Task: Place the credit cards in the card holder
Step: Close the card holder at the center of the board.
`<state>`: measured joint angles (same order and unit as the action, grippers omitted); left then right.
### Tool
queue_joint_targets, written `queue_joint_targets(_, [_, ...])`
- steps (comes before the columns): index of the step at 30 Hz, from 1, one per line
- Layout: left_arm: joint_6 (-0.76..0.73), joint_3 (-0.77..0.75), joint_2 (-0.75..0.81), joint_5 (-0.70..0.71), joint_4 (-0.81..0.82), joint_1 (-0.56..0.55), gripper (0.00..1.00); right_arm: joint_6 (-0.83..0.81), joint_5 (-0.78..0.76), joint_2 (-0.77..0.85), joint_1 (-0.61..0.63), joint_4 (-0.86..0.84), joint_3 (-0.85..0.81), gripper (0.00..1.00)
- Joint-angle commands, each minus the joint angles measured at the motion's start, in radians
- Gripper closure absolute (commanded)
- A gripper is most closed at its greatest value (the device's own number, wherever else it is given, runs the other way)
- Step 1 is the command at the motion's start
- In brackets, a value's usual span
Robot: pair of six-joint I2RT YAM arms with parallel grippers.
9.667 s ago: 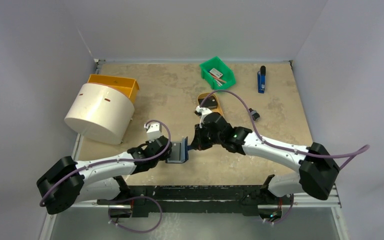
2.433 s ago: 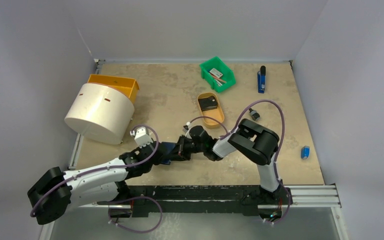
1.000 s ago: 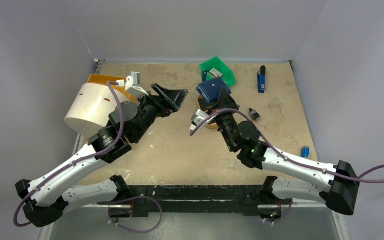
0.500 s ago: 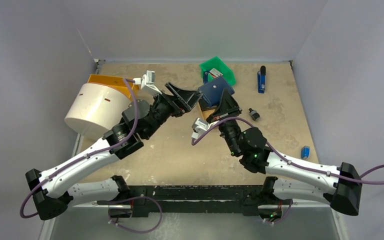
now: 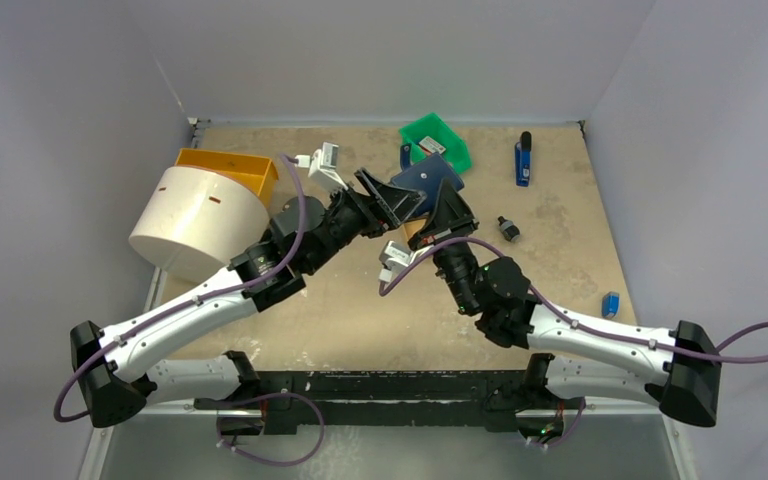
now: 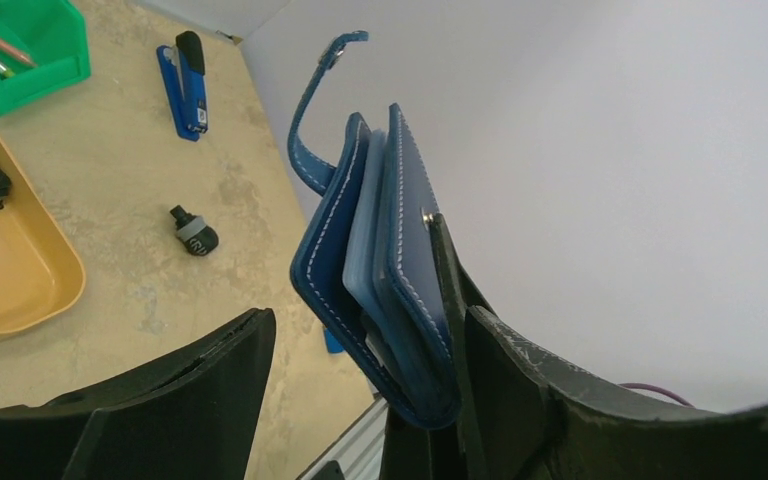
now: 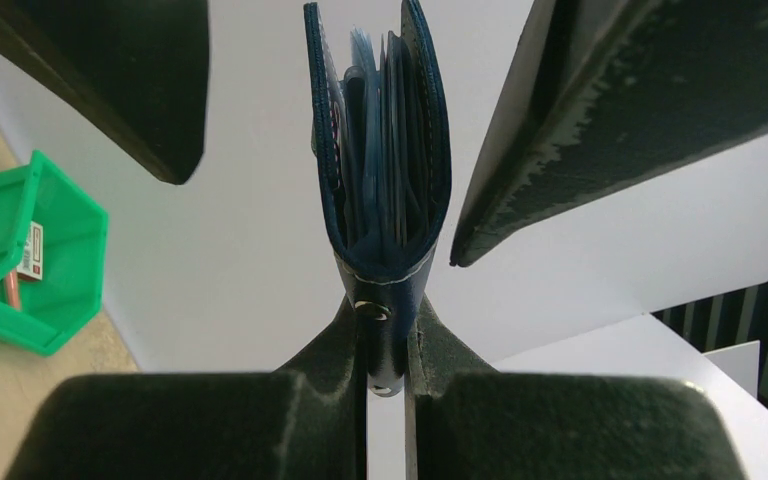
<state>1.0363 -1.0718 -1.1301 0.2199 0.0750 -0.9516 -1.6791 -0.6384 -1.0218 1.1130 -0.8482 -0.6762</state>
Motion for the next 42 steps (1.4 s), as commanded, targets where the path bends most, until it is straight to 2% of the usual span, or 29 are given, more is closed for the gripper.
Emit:
queue_joint_targets(1, [0.011,-0.031,0.019,-0.024,0.069,-0.004,0.33,-0.018,-0.007,-0.002,0.008,-0.113,-0.014,1.00])
queue_joint_targets(8, [0.039,-0.014,0.029,0.007,0.083,-0.004,0.42,-0.025,-0.009,-0.017,0.016,-0.131,-0.017,1.00])
queue_joint_targets(16, [0.041,0.007,0.052,0.067,0.085,-0.003,0.43,-0.027,-0.014,-0.021,0.022,-0.126,-0.017,1.00])
queue_joint_targets(21, [0.014,-0.008,0.036,0.070,0.074,-0.003,0.67,-0.028,-0.014,-0.025,0.028,-0.124,-0.016,1.00])
queue_joint_targets(23, [0.013,-0.014,0.027,0.064,0.052,-0.004,0.71,-0.028,-0.015,-0.026,0.030,-0.125,-0.017,1.00])
queue_joint_targets(26, [0.017,0.002,0.033,0.056,0.066,-0.004,0.71,-0.027,-0.018,-0.024,0.034,-0.124,-0.016,1.00])
queue_joint_targets(32, [0.021,0.010,0.041,0.038,0.085,-0.003,0.58,-0.028,-0.021,-0.028,0.038,-0.130,-0.016,1.00])
queue_joint_targets(35, [0.025,0.011,0.040,0.028,0.091,-0.003,0.57,-0.031,-0.022,-0.033,0.042,-0.137,-0.018,1.00])
queue_joint_targets(38, [0.026,0.016,0.037,0.020,0.093,-0.004,0.69,-0.033,-0.023,-0.037,0.044,-0.144,-0.021,1.00])
queue_joint_targets(41, [0.017,0.017,0.037,0.014,0.094,-0.004,1.00,-0.035,-0.029,-0.040,0.048,-0.148,-0.024,1.00])
queue_joint_targets(42, [0.016,0.015,0.040,0.023,0.084,-0.003,1.00,-0.036,-0.035,-0.039,0.050,-0.149,-0.026,1.00])
